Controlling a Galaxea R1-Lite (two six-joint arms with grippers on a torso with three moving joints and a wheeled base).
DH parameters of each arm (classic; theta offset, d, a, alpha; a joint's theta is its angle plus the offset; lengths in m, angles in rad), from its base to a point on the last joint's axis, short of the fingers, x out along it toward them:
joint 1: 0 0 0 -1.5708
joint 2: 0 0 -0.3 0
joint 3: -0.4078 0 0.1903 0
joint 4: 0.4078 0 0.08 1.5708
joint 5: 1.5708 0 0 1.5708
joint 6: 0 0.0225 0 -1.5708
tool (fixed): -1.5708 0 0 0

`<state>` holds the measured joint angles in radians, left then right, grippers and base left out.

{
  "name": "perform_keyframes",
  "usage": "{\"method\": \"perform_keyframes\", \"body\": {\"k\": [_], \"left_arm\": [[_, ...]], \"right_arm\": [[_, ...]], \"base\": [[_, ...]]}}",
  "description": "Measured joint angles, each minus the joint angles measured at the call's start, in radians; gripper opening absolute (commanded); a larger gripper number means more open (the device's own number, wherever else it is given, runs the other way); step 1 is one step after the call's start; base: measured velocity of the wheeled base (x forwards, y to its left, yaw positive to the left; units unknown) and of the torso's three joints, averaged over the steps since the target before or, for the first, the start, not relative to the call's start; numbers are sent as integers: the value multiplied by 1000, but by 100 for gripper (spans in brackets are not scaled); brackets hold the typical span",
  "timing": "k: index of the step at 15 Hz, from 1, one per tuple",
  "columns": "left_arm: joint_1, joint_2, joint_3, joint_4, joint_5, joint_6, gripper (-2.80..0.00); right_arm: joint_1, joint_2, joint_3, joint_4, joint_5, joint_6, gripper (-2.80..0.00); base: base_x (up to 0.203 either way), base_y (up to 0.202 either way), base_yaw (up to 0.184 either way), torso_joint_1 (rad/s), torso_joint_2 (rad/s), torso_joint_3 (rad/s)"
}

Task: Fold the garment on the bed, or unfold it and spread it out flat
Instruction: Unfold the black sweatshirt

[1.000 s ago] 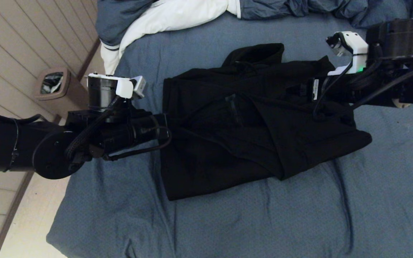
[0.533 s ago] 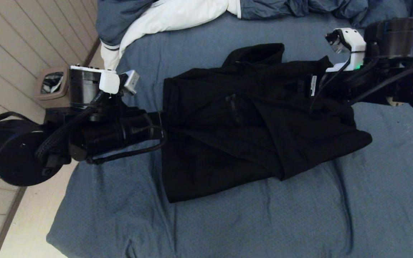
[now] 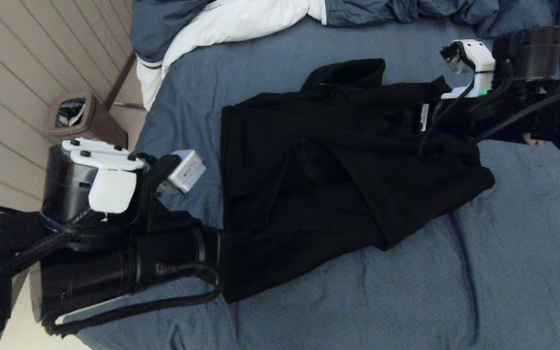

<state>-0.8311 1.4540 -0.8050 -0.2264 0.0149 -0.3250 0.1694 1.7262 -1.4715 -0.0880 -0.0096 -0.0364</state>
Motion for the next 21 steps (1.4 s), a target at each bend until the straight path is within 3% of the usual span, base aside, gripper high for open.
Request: {"method": "perform_keyframes", "body": {"k": [5,9,16,21], "left_arm": [[-186,-83,63,80,0,-59,-280],[-333,-113,120,99,-4,-61,-280],[-404,-109,182,88,-12,-58,-280],[-409,-118,195,83,8,-57,-280]], "right_arm": [[0,0,1,5,1,-7,0],[3,-1,2,25,12,-7,0],[108,44,-49,81,19,99,0],[155,-15,-16,293,28,92,0]], "base": [[0,0,0,0,0,0],[0,0,0,0,0,0],[0,0,0,0,0,0],[0,0,0,0,0,0]]}}
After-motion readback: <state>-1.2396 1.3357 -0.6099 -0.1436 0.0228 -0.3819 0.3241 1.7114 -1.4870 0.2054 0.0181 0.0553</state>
